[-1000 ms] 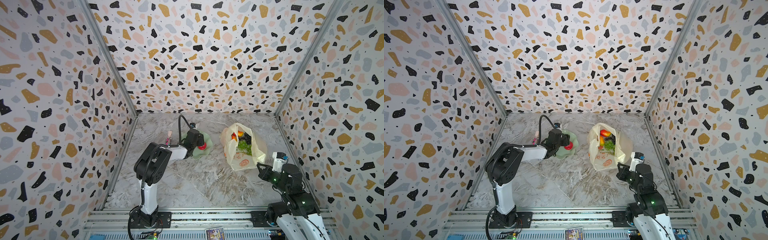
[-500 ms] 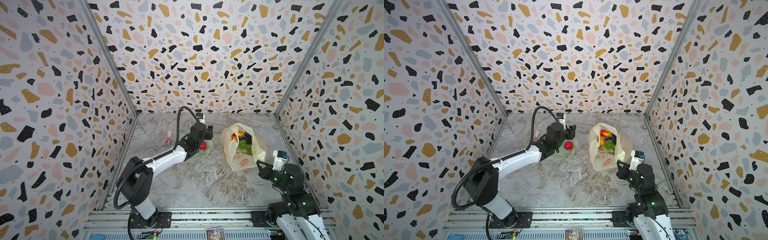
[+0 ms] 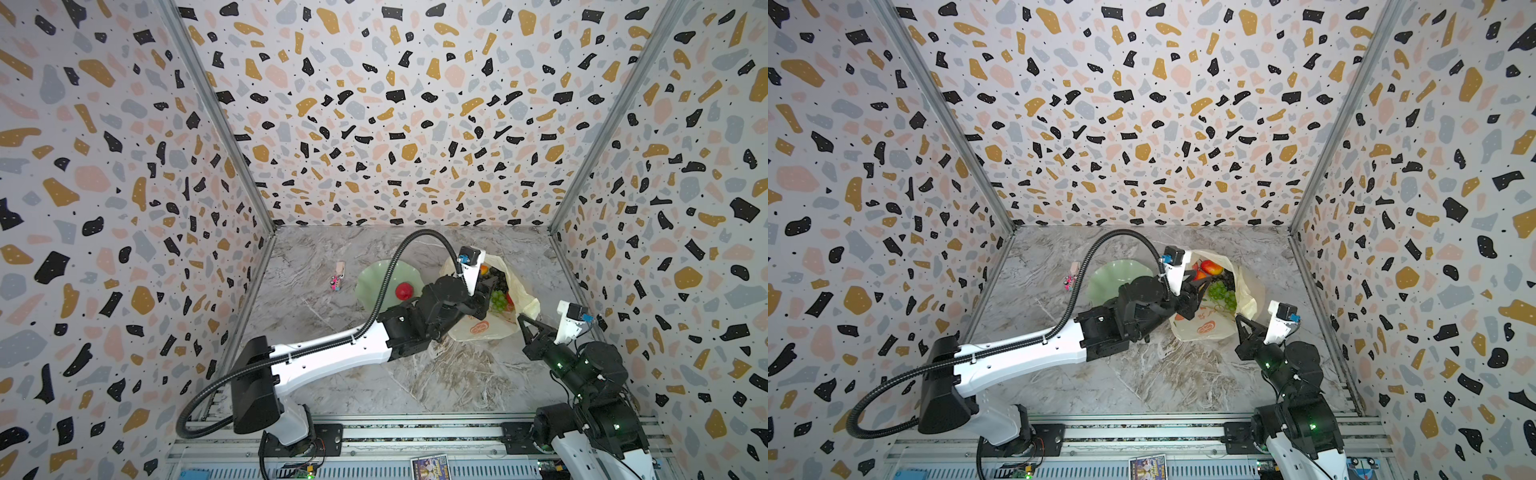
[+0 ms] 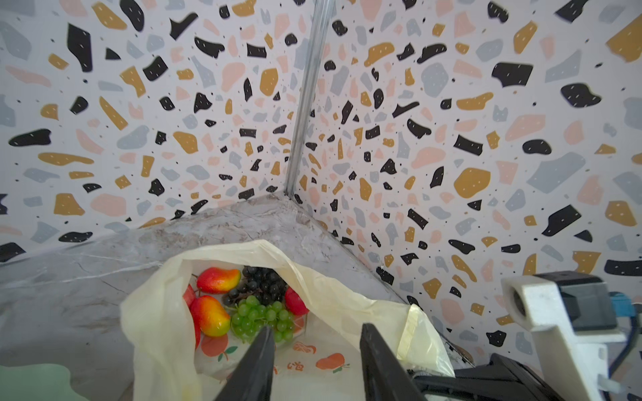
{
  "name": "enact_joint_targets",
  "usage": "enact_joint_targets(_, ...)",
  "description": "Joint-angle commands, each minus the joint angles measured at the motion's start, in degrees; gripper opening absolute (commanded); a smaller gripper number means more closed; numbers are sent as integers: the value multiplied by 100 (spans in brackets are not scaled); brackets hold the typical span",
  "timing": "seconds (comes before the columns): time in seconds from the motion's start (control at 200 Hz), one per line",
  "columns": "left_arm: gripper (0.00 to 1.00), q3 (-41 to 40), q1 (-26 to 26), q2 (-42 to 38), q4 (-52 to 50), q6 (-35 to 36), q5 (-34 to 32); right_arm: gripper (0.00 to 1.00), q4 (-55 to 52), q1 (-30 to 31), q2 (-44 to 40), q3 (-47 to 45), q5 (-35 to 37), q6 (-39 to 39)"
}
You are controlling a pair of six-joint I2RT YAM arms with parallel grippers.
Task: Take fruits out of the plastic bag
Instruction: Take out the fake fruit from the plastic bag.
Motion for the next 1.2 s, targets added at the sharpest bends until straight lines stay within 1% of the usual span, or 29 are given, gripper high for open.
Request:
enact_joint_targets(0.0, 41, 285, -150, 539, -260, -91, -23, 0, 139, 78, -43, -93, -32, -80)
enact_joint_targets(0.13, 38, 496, -182, 1006, -160, -104, 232, 0, -23, 74, 22, 1, 76, -102)
enact_joint_targets(0.195, 36, 560, -173, 1211, -118, -18, 94, 0, -188, 78, 58, 92, 207, -170)
enact_joint_targets(0.28, 31, 732, -157, 1488, -120, 28, -220, 0, -471, 78, 55, 146, 489, -236)
enact_joint_targets(0.36, 29, 928, -104, 1747, -149, 51, -191, 0, -513, 78, 23, 174, 580, -240)
enact_joint_targets(0.405, 33, 1019, -59, 1892, -153, 8, -155, 0, -549, 78, 43, 168, 682, -182)
enact_joint_targets(0.481, 44, 1184, 85, 2141, -239, -177, -44, 0, -632, 78, 144, 216, 789, -166)
enact_joint_targets(0.596, 48, 1347, 411, 2429, -385, -588, 295, 0, -744, 78, 309, 278, 848, -139)
enact_joint_targets(0.711, 49, 1487, 623, 2671, -297, -631, 434, 0, -747, 78, 339, 257, 831, -139)
enact_joint_targets(0.726, 49, 1506, 641, 2707, -272, -627, 445, 0, -745, 78, 508, 254, 848, -151)
enact_joint_targets(0.836, 49, 1797, 713, 3030, -288, -564, 602, 0, -750, 78, 653, 271, 960, -141)
enact_joint_targets(0.946, 40, 2065, 766, 3255, -482, -323, 780, 0, -688, 78, 878, 368, 961, -81)
enact_joint_targets(1.031, 38, 1968, 809, 3238, -418, -51, 967, 0, -613, 78, 1058, 584, 1055, -130)
enact_joint_targets(1.126, 39, 1808, 867, 3229, -396, 123, 898, 0, -554, 78, 1155, 857, 1309, -288)
enact_joint_targets(1.196, 44, 1822, 927, 3315, -453, 116, 859, 0, -465, 78, 1156, 986, 1476, -425)
